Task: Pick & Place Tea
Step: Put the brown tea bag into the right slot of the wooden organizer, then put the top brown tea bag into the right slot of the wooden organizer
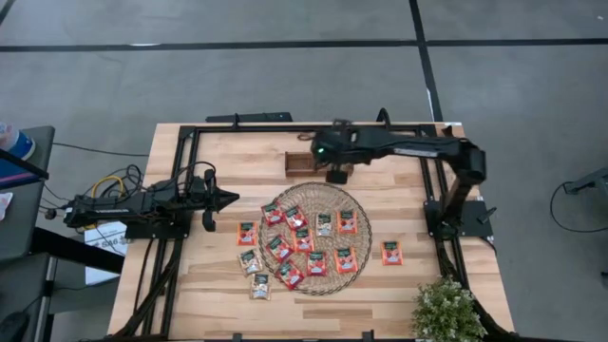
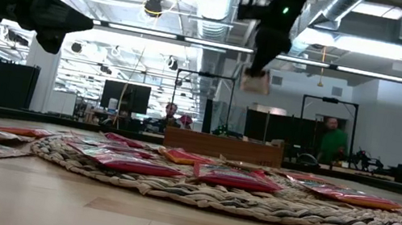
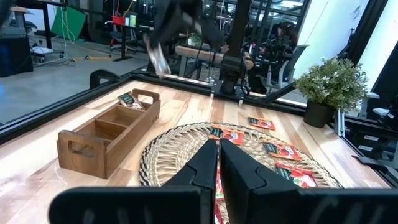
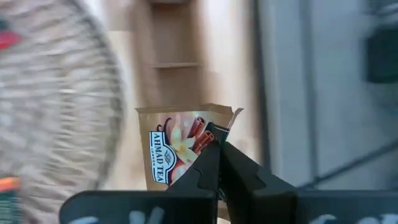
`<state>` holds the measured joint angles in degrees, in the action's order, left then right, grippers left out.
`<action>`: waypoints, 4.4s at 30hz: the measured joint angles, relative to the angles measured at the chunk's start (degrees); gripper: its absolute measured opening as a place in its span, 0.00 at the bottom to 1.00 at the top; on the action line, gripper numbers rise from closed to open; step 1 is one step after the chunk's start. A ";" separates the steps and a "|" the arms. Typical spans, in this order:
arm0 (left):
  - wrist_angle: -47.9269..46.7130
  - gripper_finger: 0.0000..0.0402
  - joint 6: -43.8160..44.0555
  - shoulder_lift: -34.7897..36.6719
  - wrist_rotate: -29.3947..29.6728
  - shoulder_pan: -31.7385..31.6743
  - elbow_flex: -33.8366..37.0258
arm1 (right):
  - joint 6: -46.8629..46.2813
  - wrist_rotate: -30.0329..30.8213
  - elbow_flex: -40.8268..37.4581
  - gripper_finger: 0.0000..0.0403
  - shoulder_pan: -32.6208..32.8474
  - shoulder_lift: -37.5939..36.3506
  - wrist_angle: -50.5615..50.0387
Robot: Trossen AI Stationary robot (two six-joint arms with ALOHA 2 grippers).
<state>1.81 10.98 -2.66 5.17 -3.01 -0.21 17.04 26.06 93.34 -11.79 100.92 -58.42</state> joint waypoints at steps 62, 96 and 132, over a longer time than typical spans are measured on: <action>-0.01 0.02 -2.58 0.01 0.03 0.00 0.00 | 5.52 7.15 -28.63 0.00 -3.26 -2.26 30.39; -0.01 0.02 -2.57 0.00 0.02 -0.01 0.00 | 5.80 5.51 -28.61 0.00 -4.97 1.45 30.61; -0.01 0.02 -2.55 0.01 0.02 0.00 0.00 | 8.48 12.86 -20.25 0.28 -0.14 -0.49 19.86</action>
<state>1.80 8.43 -2.65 5.19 -3.01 -0.21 25.52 38.92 73.09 -11.93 100.43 -38.56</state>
